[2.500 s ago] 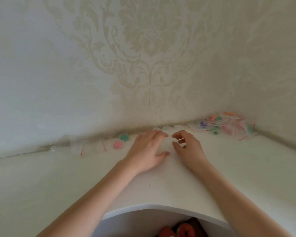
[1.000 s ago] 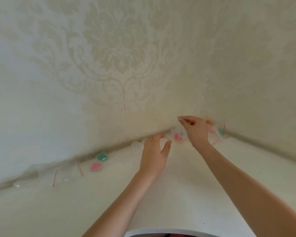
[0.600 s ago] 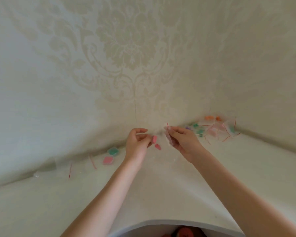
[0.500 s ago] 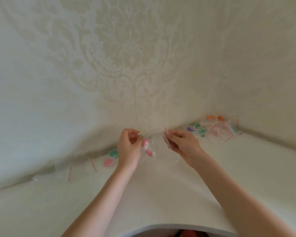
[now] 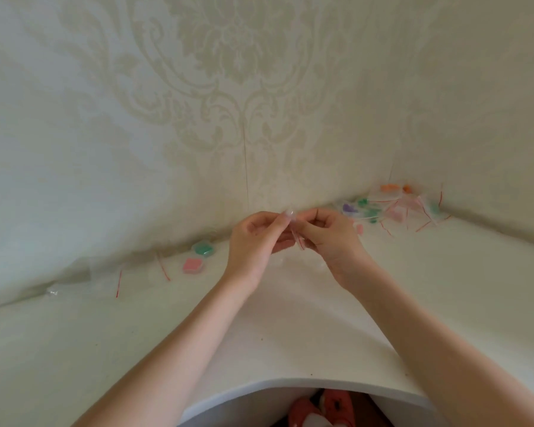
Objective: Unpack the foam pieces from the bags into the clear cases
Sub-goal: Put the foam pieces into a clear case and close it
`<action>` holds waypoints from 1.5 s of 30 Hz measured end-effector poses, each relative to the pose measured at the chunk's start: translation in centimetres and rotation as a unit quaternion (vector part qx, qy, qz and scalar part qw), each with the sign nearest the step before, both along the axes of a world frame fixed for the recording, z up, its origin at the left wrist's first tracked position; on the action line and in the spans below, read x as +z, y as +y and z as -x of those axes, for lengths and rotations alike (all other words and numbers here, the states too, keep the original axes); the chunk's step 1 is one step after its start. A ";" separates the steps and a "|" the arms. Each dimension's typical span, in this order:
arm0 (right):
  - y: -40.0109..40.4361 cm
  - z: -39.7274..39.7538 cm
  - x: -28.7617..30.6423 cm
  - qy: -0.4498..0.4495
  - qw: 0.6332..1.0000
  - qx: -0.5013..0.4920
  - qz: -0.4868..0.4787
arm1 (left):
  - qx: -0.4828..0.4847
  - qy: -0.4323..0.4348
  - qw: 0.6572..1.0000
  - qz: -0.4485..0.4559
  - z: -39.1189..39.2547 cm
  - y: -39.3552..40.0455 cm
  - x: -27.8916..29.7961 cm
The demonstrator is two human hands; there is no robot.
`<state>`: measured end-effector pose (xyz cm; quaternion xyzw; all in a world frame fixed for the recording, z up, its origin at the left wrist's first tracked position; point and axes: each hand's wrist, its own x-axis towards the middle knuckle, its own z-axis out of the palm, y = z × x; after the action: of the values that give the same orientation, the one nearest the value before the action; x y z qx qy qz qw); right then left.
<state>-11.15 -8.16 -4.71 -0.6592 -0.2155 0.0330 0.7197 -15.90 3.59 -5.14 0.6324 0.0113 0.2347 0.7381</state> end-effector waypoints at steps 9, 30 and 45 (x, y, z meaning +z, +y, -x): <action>-0.6 0.6 0.1 0.026 0.996 0.006 0.080 | -0.087 0.041 0.994 -0.058 0.7 0.7 -0.2; 0.7 1.8 -0.9 -0.221 0.951 -0.073 0.204 | 0.078 -0.044 0.919 -0.384 0.0 0.7 -1.8; 1.5 3.0 -0.9 -0.366 0.859 -0.155 0.324 | 0.213 -0.022 0.893 -0.396 0.0 0.3 -1.5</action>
<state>-14.13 -6.63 -5.57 -0.8444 -0.3355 -0.2549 0.3308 -15.86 3.86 -6.68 0.8497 0.0360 0.3850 0.3585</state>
